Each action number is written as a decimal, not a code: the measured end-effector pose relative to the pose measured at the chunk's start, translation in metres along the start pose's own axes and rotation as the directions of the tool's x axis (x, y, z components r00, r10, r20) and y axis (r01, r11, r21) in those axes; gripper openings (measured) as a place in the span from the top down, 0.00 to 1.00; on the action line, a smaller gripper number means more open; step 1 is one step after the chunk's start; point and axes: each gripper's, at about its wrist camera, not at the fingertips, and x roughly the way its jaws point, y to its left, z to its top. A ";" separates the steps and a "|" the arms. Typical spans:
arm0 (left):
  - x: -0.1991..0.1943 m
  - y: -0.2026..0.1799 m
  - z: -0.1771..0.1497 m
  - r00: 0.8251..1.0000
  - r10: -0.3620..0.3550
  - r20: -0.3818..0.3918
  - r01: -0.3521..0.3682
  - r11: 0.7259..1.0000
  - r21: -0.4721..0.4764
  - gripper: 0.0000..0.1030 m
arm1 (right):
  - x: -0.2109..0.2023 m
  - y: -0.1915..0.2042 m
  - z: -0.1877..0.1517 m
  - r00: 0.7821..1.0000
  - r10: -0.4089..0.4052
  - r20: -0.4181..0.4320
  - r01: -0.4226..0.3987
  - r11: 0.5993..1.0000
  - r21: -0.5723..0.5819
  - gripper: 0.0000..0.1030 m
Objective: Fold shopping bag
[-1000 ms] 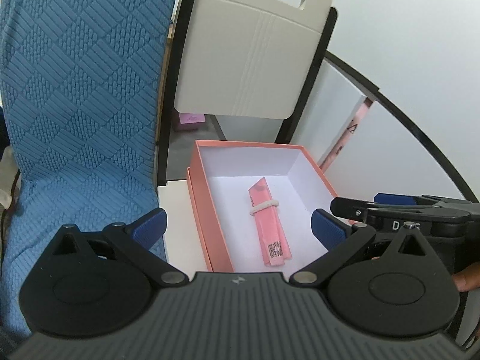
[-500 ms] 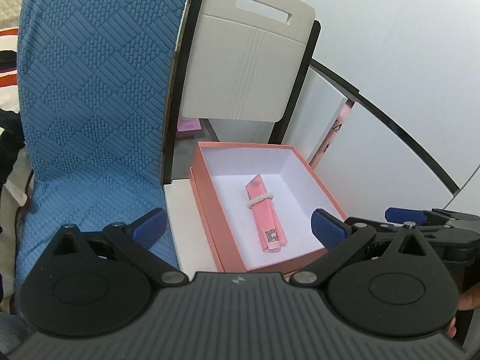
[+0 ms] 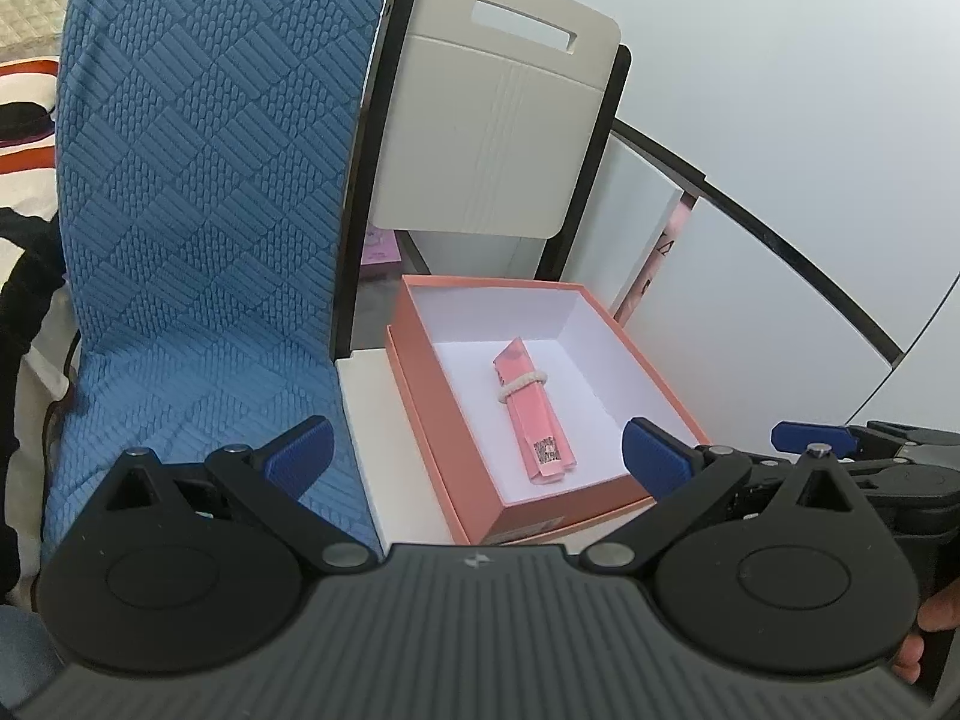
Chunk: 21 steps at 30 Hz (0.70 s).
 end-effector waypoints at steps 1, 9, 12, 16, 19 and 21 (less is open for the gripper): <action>0.000 0.001 -0.001 1.000 0.000 -0.001 0.000 1.000 -0.001 0.00 | 0.000 0.001 0.000 1.000 0.000 -0.003 0.000 1.000 0.001 0.14; -0.003 0.002 -0.003 1.000 0.005 0.004 -0.005 1.000 -0.005 0.00 | 0.000 0.004 -0.001 1.000 -0.001 -0.004 0.001 1.000 -0.001 0.14; -0.004 0.003 -0.003 1.000 0.005 0.005 -0.005 1.000 -0.004 0.00 | 0.001 0.005 0.000 1.000 -0.003 -0.004 0.003 1.000 0.001 0.14; -0.003 0.006 -0.003 1.000 0.007 0.002 -0.007 1.000 0.000 0.00 | 0.003 0.005 0.000 1.000 -0.003 -0.009 0.003 1.000 0.005 0.14; -0.002 0.008 -0.003 1.000 0.008 0.002 -0.008 1.000 0.003 0.00 | 0.004 0.005 0.000 1.000 -0.003 -0.015 0.003 1.000 0.011 0.14; -0.002 0.008 -0.003 1.000 0.005 0.002 -0.005 1.000 0.004 0.00 | 0.004 0.005 -0.001 1.000 -0.001 -0.018 0.001 1.000 0.009 0.14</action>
